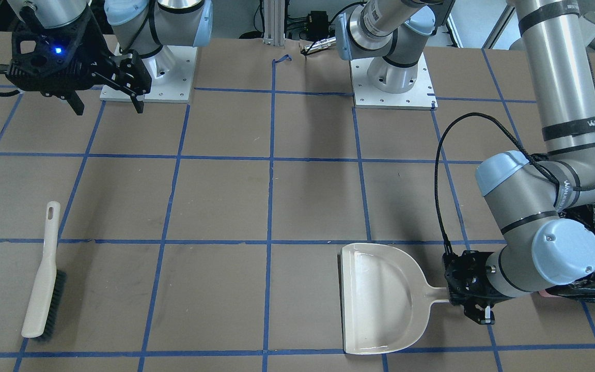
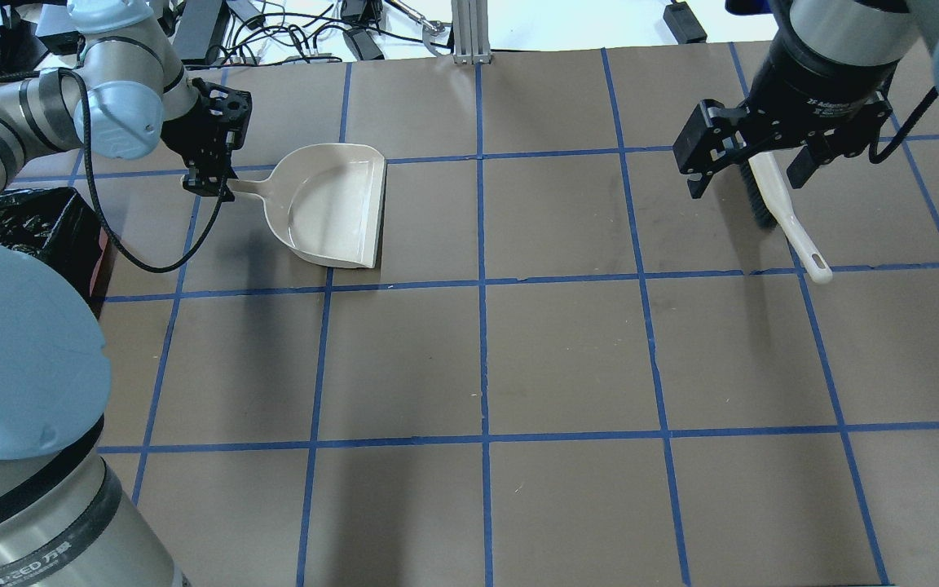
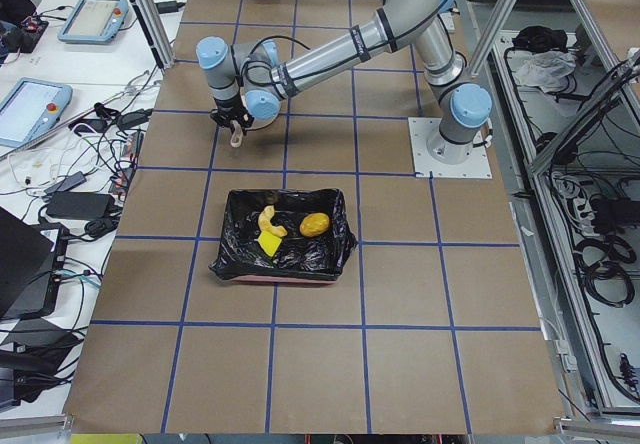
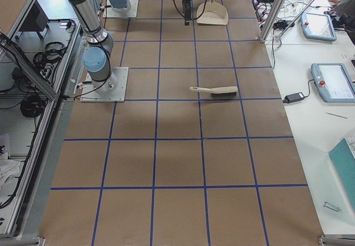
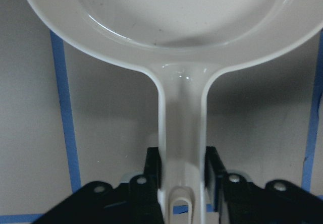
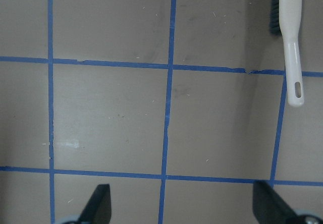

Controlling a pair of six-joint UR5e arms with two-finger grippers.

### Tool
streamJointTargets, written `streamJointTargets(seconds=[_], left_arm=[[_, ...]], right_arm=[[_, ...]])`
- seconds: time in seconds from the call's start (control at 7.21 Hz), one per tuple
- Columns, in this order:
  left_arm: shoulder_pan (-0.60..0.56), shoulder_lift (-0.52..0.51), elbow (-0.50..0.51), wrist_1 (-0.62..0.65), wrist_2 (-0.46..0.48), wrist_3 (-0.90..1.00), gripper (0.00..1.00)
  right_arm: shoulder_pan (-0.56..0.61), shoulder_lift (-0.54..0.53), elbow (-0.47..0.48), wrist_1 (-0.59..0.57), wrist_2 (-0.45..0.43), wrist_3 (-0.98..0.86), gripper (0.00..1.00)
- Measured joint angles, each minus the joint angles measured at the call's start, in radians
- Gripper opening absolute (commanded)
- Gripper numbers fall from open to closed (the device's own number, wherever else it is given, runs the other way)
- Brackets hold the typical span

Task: Sweep and dump trash into bin

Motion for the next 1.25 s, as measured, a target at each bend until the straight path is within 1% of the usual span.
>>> streamJointTargets(seconds=[0.42, 0.69, 0.97, 1.25], left_arm=[[0.001, 0.009, 0.001, -0.002, 0.001, -0.006, 1.0], [-0.002, 0.071, 0.018, -0.064, 0.003, -0.023, 1.0], [-0.031, 0.162, 0.06, -0.187, 0.002, -0.082, 1.0], [-0.063, 0.269, 0.1, -0.364, 0.004, -0.199, 1.0]], right_arm=[[0.0, 0.001, 0.003, 0.001, 0.002, 0.001, 1.0], [0.001, 0.002, 0.003, 0.003, 0.003, 0.001, 1.0], [0.0, 0.002, 0.003, 0.003, 0.003, 0.0, 1.0], [0.0, 0.003, 0.003, 0.003, 0.004, 0.002, 1.0]])
